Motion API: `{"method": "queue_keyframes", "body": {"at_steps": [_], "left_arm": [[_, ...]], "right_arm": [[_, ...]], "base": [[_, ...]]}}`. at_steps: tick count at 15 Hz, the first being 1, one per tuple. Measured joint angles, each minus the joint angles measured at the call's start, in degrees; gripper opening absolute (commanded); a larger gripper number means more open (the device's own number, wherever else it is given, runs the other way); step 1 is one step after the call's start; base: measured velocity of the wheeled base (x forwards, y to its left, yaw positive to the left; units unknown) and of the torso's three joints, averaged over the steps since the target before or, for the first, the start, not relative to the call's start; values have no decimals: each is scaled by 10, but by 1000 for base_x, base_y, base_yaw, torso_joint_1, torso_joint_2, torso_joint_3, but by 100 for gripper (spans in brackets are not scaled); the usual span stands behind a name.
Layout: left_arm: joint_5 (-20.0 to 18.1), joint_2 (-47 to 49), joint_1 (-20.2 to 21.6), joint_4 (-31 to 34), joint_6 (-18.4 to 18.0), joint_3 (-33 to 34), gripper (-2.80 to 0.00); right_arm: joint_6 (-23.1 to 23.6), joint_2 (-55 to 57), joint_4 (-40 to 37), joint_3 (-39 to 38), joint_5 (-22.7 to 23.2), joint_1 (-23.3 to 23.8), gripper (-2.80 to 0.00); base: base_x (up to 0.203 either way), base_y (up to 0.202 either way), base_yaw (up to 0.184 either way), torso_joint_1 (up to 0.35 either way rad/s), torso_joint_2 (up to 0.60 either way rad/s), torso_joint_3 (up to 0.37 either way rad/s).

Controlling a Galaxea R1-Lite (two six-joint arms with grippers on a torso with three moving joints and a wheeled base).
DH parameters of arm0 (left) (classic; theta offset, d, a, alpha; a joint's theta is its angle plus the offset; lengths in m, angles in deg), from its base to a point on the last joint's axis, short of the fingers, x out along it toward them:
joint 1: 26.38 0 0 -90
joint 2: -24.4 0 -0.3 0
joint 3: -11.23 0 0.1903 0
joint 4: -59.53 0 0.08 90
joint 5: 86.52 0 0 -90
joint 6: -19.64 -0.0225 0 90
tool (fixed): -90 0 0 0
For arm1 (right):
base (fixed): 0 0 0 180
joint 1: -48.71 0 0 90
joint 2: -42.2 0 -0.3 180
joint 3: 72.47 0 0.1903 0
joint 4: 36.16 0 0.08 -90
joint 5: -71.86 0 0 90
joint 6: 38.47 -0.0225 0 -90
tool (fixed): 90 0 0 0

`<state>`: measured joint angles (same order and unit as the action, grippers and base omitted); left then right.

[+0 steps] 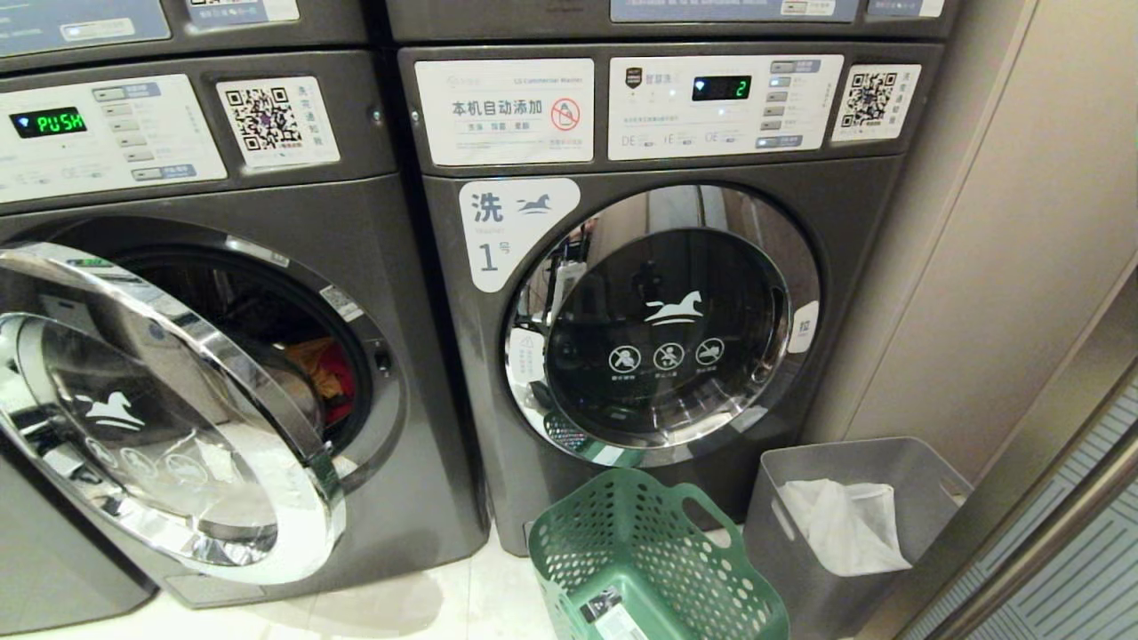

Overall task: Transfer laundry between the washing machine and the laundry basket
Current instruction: Open the lid of the washing machine

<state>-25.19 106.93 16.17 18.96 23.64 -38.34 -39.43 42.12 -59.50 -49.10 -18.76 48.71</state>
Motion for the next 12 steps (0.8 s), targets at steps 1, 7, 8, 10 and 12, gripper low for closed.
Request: {"method": "queue_keyframes", "body": {"at_steps": [1,7,8,10,12], "left_arm": [[10,-58,17,25,16,-2,0],[176,-389,9,161,19,32,0],[232,-411,-30,171,-9,37,0],[344,-424,-133,181,-78,48,0],[422,-400,-236,183,-128,53,0]], "right_arm": [[0,0,0,0,0,0,-280],[0,0,0,0,0,0,-280],[0,0,0,0,0,0,-280],[0,0,0,0,0,0,-280],[0,0,0,0,0,0,-280]], "base": [[0,0,0,0,0,0],[0,0,0,0,0,0],[0,0,0,0,0,0],[0,0,0,0,0,0],[0,0,0,0,0,0]]}}
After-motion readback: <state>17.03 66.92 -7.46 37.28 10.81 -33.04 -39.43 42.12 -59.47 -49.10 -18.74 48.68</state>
